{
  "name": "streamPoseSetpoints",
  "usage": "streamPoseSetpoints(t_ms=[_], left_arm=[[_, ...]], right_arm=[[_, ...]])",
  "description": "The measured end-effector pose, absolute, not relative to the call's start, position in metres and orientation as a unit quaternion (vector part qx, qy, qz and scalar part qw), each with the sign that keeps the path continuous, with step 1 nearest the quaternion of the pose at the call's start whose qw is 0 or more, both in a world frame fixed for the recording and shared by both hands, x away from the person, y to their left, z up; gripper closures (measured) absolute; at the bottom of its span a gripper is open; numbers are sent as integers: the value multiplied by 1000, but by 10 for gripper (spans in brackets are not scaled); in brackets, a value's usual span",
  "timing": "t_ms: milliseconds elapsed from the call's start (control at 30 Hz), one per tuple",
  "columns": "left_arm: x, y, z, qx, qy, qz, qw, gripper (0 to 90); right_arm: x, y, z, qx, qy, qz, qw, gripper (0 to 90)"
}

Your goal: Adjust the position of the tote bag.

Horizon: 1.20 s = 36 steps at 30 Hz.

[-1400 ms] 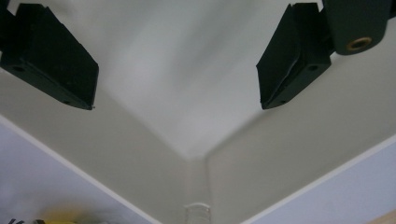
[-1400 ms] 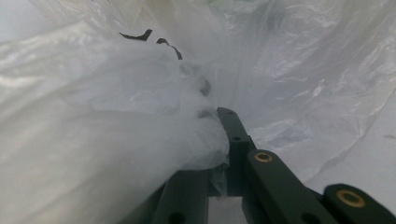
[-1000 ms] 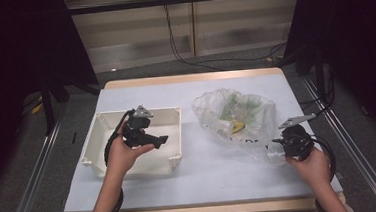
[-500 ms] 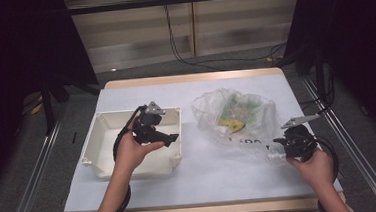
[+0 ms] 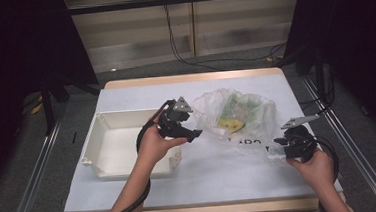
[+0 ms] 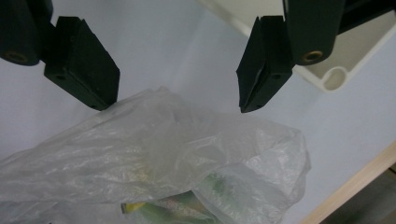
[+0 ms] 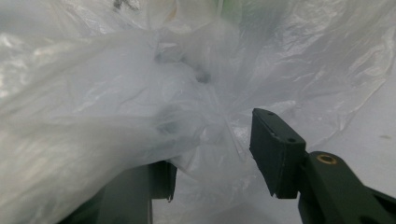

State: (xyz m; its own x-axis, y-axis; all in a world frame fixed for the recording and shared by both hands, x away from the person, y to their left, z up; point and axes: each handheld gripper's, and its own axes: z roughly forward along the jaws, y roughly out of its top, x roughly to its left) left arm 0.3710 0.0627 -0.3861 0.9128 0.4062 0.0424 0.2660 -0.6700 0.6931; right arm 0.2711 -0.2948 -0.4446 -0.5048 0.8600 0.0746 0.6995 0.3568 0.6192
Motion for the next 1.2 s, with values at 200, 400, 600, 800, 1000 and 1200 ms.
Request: streamPoseSetpoints(t_ms=[200,400,600,800,1000,1200], left_arm=[[374,55,-396,912,183,91,356,371],[377,50,-399,915,176,89,351,479],[378,48,-400,924,171,92,328,654],[377,47,-399,921,177,90,335,827],[371,51,-398,921,182,53,341,879],[358,52,-400,922,181,34,340,883]], right_arm=[[271,-294,-445,484,811,304,128,501],[270,-294,-443,481,811,305,137,461],[270,-293,-444,486,809,300,136,410],[269,-294,-443,486,809,300,140,391],[268,-299,-441,493,804,300,141,381],[267,-304,-438,497,800,303,146,355]])
